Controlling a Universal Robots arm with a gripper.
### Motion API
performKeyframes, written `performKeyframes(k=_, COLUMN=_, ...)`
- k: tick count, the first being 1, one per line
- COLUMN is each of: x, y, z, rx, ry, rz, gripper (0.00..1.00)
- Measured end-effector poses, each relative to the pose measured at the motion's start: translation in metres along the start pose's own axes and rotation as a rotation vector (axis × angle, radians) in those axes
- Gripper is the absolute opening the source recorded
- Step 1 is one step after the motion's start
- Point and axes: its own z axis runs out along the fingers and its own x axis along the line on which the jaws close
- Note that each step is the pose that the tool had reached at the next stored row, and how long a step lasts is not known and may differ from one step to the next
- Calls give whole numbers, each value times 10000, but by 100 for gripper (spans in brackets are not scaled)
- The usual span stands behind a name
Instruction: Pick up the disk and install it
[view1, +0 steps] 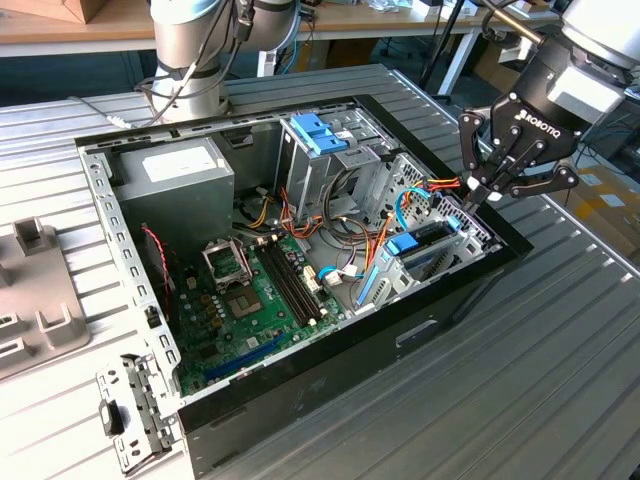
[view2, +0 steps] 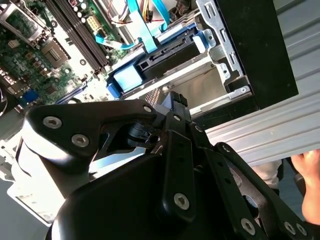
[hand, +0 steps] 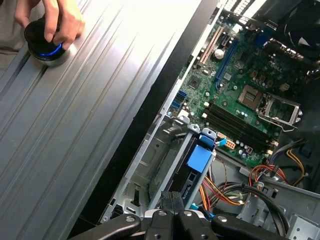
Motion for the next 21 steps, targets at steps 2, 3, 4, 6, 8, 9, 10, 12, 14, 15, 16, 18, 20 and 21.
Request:
performKeyframes(k=2, x=0, y=0, z=0, rx=-7, ry=10, rz=-78, gripper=11)
performKeyframes(k=3, x=0, y=0, z=0, rx=-10, ry=14, rz=-118, gripper=11)
performKeyframes(k=4, x=0, y=0, z=0, rx=-13, ry=19, rz=-160, gripper=11)
performKeyframes(k=6, x=0, y=0, z=0, rx=-21, ry=30, rz=-249, gripper=11)
performKeyframes(k=8, x=0, y=0, z=0, rx=-29, ry=41, rz=-346, gripper=11)
performKeyframes(k=9, x=0, y=0, z=0, rx=-35, ry=51, rz=-422, gripper=11)
performKeyframes(k=10, x=0, y=0, z=0, rx=-39, ry=56, rz=-461, gripper=11)
performKeyframes(k=12, x=0, y=0, z=0, rx=-46, ry=67, rz=-552, gripper=11)
performKeyframes(k=14, x=0, y=0, z=0, rx=-57, ry=83, rz=-688, gripper=11)
performKeyframes(k=15, x=0, y=0, z=0, rx=-60, ry=88, rz=-731, gripper=11)
performKeyframes(k=16, x=0, y=0, z=0, rx=-64, ry=93, rz=-776, gripper=11)
performKeyframes(k=18, x=0, y=0, z=0, rx=-71, ry=103, rz=-858, gripper=11)
performKeyframes(k=20, x=0, y=0, z=0, rx=-80, ry=116, rz=-968, gripper=11)
performKeyframes(k=21, x=0, y=0, z=0, rx=-83, ry=121, rz=-1009, gripper=11)
